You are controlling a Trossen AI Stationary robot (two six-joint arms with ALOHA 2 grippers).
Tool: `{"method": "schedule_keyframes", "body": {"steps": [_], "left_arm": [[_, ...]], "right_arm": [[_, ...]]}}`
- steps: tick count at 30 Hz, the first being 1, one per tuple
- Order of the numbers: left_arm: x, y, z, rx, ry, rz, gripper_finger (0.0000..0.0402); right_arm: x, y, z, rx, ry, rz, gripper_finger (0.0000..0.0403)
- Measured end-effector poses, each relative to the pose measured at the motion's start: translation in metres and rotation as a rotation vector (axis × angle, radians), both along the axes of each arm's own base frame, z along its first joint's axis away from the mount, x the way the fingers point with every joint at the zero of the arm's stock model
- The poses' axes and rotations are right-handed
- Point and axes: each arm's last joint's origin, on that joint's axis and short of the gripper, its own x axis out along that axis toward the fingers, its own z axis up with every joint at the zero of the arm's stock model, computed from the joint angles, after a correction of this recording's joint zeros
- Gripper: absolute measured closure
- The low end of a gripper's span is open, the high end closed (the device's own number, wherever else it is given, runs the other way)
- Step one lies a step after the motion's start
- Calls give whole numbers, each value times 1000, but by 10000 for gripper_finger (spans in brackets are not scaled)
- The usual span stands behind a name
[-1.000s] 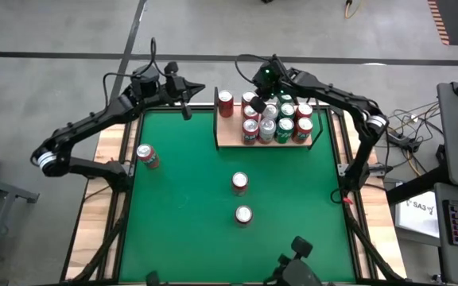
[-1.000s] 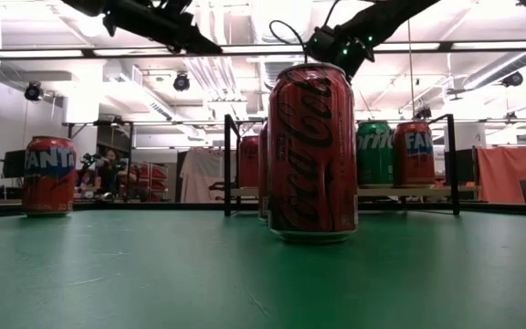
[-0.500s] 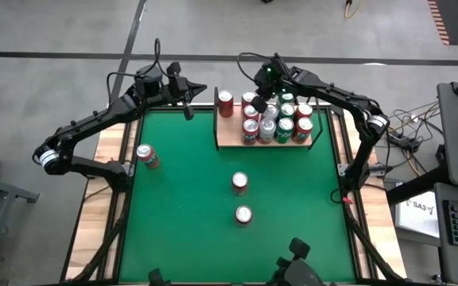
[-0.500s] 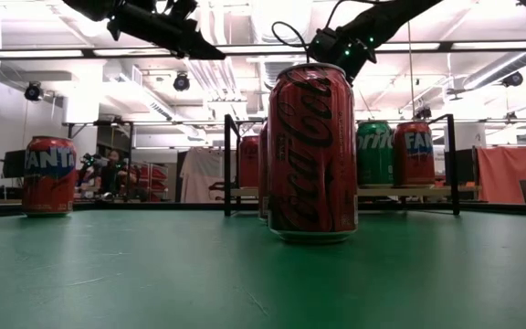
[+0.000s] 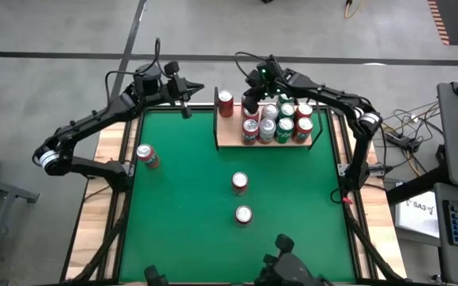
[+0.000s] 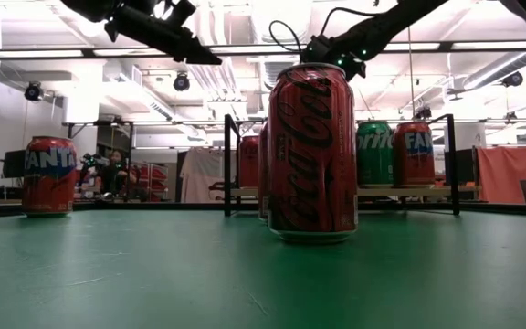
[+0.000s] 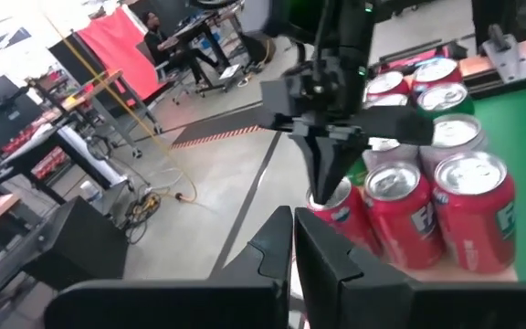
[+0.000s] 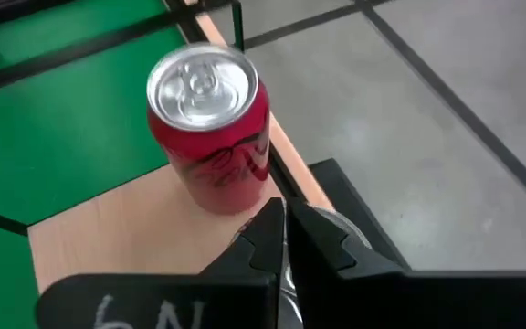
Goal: Place canned beverage on shelf
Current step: Adjust the red soda cans on the shelf
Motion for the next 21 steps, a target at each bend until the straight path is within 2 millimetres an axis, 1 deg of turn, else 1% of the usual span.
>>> {"method": "schedule_keyframes", "body": {"steps": [2, 8, 17, 21], "left_arm": [[-3, 3, -1, -7, 8, 15, 402], [-9, 8, -2, -18, 18, 43, 402], [-9, 8, -3, -29, 24, 42, 402], [-9, 8, -3, -32, 22, 42, 402]], "right_arm": [[2, -1, -4, 5, 4, -1, 394], [2, -2, -6, 32, -3, -30, 394], [1, -4, -6, 58, -7, -161, 394], [1, -5, -6, 66, -14, -192, 394]]}}
